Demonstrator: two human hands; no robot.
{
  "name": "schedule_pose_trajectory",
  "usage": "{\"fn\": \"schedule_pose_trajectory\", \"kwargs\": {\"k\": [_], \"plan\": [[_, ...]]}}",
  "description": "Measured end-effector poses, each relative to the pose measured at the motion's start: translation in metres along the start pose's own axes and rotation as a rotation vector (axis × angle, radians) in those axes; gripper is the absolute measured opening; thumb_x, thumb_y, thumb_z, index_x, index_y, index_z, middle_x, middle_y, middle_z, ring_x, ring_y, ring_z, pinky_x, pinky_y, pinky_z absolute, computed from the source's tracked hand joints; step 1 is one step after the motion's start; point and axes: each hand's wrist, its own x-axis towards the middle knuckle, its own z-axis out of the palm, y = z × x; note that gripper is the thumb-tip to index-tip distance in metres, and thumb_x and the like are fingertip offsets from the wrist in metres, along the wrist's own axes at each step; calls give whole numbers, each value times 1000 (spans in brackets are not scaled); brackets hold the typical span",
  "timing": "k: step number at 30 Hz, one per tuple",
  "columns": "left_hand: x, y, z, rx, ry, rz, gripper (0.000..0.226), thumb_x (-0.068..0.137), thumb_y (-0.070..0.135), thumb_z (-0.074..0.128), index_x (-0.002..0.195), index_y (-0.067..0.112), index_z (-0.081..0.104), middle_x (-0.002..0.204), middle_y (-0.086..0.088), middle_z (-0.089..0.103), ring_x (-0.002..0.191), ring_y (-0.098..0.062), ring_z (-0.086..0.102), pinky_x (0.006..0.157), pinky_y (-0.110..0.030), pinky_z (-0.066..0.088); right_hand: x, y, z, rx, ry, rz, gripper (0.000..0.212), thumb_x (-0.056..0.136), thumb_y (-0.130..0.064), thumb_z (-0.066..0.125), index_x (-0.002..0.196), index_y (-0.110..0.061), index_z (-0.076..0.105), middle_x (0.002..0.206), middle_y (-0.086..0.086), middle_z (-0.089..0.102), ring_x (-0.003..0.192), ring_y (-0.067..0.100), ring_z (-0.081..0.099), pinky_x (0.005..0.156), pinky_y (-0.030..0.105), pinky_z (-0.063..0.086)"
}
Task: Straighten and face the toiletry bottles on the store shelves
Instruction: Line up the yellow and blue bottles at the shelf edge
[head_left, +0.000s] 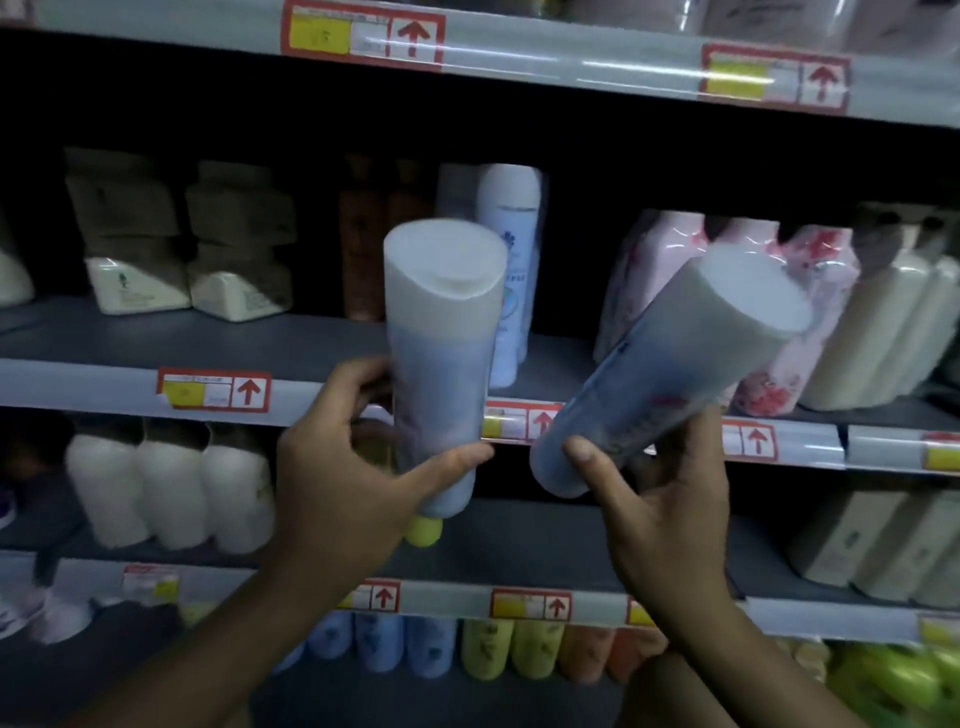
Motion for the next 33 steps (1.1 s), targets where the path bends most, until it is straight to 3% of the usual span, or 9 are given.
{"fn": "schedule_pose_trajectory", "kwargs": {"k": [3, 7, 11, 16, 20, 23, 27, 33], "plan": [[-29, -7, 1, -20, -82, -74, 68, 59, 69, 84, 117, 43, 60, 113, 29, 68, 98, 1, 69, 77, -13, 54, -32, 6, -14, -53, -22, 96, 47, 79, -24, 84, 117, -24, 57, 109, -5, 66, 104, 10, 69, 84, 23, 57], [-61, -23, 9, -13, -162, -162, 65, 57, 70, 83, 114, 52, 57, 114, 35, 66, 100, 6, 66, 73, -11, 53, -75, 22, -27, -127, -92, 279, 54, 78, -34, 85, 124, -29, 57, 118, -12, 70, 110, 10, 71, 89, 32, 60], [-97, -51, 21, -7, -235, -288, 70, 58, 83, 78, 117, 50, 61, 109, 25, 72, 95, -2, 71, 73, -31, 61, -110, 48, -33, -147, -159, 468, 57, 79, -39, 88, 126, -28, 58, 119, -10, 71, 111, 11, 70, 91, 42, 62], [-130, -78, 40, 35, -351, -433, 75, 58, 89, 72, 118, 46, 62, 108, 30, 71, 95, 5, 69, 75, -34, 61, -136, 80, -37, -173, -260, 592, 60, 80, -39, 84, 132, -32, 55, 122, -16, 70, 114, 5, 68, 90, 28, 60], [-140, -100, 58, 41, -394, -528, 69, 65, 79, 75, 120, 39, 62, 110, 28, 71, 97, 8, 68, 80, -33, 62, -142, 106, -37, -238, -332, 652, 61, 80, -45, 82, 133, -37, 53, 123, -21, 69, 112, -1, 67, 90, 22, 59], [-135, -113, 73, 105, -387, -526, 80, 63, 90, 66, 121, 36, 62, 109, 24, 72, 95, 9, 68, 78, -33, 62, -134, 119, -34, -258, -357, 669, 57, 81, -44, 79, 131, -36, 52, 122, -20, 67, 109, -5, 66, 88, 19, 59], [-119, -129, 100, 162, -349, -513, 63, 67, 82, 70, 114, 41, 59, 103, 22, 73, 89, 7, 69, 74, -39, 62, -111, 138, -29, -273, -335, 653, 47, 86, -31, 82, 124, -31, 55, 115, -20, 68, 102, -6, 68, 80, 15, 57], [-77, -145, 134, 119, -289, -443, 61, 73, 77, 71, 116, 35, 58, 110, 15, 71, 97, -5, 70, 78, -43, 61, -62, 165, -23, -318, -274, 587, 48, 87, -34, 81, 128, -20, 59, 112, -15, 71, 100, -3, 70, 78, 19, 59]]}}
